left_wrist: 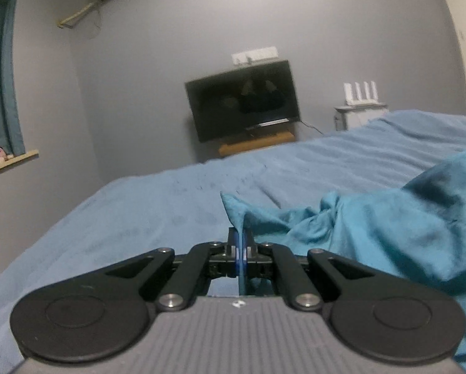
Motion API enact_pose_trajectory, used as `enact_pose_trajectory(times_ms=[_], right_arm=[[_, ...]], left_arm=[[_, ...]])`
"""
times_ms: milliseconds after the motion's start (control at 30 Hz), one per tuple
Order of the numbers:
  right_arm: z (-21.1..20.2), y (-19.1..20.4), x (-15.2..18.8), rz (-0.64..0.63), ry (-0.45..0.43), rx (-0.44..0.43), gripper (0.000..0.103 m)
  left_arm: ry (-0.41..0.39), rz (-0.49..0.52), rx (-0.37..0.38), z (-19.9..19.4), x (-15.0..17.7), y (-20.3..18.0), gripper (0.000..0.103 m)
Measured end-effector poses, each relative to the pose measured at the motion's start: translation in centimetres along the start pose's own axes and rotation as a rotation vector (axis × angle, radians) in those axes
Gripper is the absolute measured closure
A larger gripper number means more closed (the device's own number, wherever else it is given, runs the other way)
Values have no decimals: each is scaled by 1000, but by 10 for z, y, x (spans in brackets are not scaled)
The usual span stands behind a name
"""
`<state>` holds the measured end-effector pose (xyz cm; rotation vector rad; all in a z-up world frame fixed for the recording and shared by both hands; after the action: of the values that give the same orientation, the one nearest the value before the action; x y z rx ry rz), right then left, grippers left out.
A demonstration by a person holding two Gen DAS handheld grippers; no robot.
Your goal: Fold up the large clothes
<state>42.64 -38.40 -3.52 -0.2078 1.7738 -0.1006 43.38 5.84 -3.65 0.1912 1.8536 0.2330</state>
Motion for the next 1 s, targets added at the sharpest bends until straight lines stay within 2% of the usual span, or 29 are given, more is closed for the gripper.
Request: enact_pose_trajectory(times_ms=[133, 167, 200, 267, 333, 367, 400, 467, 500, 533, 633, 767, 867, 933, 1000], right_arm=[[29, -9, -2, -54, -79, 126, 89], [38, -11, 4, -60, -64, 150, 81], [52, -16, 14, -48, -20, 187, 65], [66, -27, 32, 8, 71, 208, 58], [70, -38, 46, 77, 125, 198, 58], [68, -41, 46, 82, 128, 209, 57], [65, -41, 45, 87, 132, 210, 57], [55, -34, 39, 105, 125, 156, 56], [51, -27, 36, 109, 116, 120, 55], [43, -16, 32, 106, 108, 85, 55], [30, 18, 18, 76, 82, -24, 53], [32, 69, 3, 52, 85, -186, 50], [41, 103, 6, 48, 128, -274, 50], [51, 119, 19, -7, 170, -279, 52], [60, 126, 37, -70, 249, -245, 57]], left_arm=[[0, -2, -91, 41, -5, -4, 102], [29, 19, -112, 54, 0, -7, 100], [74, 36, -118, 67, 10, -11, 98], [167, 46, -125, 86, 29, -16, 96], [198, -14, -163, 89, 38, -8, 94], [193, -89, -157, 85, 40, -1, 84], [188, -157, -152, 81, 40, 5, 65], [144, -262, -190, 63, 38, 18, 40], [107, -288, -199, 54, 34, 21, 37], [71, -297, -180, 45, 27, 19, 37], [46, -276, -74, 32, 2, -6, 37], [71, -266, 217, 18, -13, -82, 26], [160, -200, 360, 21, -1, -143, 26], [235, -150, 396, 31, 16, -172, 26], [332, -105, 402, 36, 41, -193, 27]])
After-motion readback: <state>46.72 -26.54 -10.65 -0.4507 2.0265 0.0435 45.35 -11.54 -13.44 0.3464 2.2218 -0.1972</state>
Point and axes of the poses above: each gripper's, at about its wrist camera, not at the fingertips, and z roughly the way its jaws point, y to its left, x to its underside, the point moved 8 cm from there along z, roughly the way its jaws point, and after that the axes turned 5 degrees about -x, right-handed, at the moved point
